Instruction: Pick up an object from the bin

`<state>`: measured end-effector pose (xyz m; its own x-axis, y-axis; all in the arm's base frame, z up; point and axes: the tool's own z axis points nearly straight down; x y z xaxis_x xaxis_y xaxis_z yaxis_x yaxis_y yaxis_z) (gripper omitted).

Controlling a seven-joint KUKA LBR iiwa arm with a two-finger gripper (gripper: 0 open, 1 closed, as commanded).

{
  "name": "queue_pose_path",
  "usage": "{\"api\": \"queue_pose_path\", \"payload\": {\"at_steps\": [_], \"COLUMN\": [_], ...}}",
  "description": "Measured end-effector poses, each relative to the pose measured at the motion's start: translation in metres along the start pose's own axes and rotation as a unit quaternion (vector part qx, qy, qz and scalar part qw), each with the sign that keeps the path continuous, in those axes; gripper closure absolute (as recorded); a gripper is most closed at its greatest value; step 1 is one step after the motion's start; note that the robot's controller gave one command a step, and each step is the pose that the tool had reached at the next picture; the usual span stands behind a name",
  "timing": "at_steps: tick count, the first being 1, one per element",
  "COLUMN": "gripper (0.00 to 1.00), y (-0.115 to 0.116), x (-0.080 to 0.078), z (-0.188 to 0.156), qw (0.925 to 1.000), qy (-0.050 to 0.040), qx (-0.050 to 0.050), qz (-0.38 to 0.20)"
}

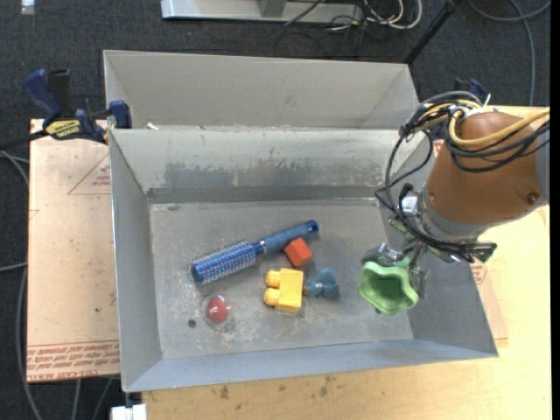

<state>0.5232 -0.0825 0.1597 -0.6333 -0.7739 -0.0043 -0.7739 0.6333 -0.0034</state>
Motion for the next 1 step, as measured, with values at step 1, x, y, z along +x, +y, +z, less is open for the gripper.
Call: {"api": "queue_pose_path", "payload": {"at_steps": [1], "gripper": [1.00], "y": [-0.0102], "x": [0.0153], "z": [-0.1531], "qw": [0.9998], "qy": [-0.0012], "qx": [0.003], "qz": [0.020]}}
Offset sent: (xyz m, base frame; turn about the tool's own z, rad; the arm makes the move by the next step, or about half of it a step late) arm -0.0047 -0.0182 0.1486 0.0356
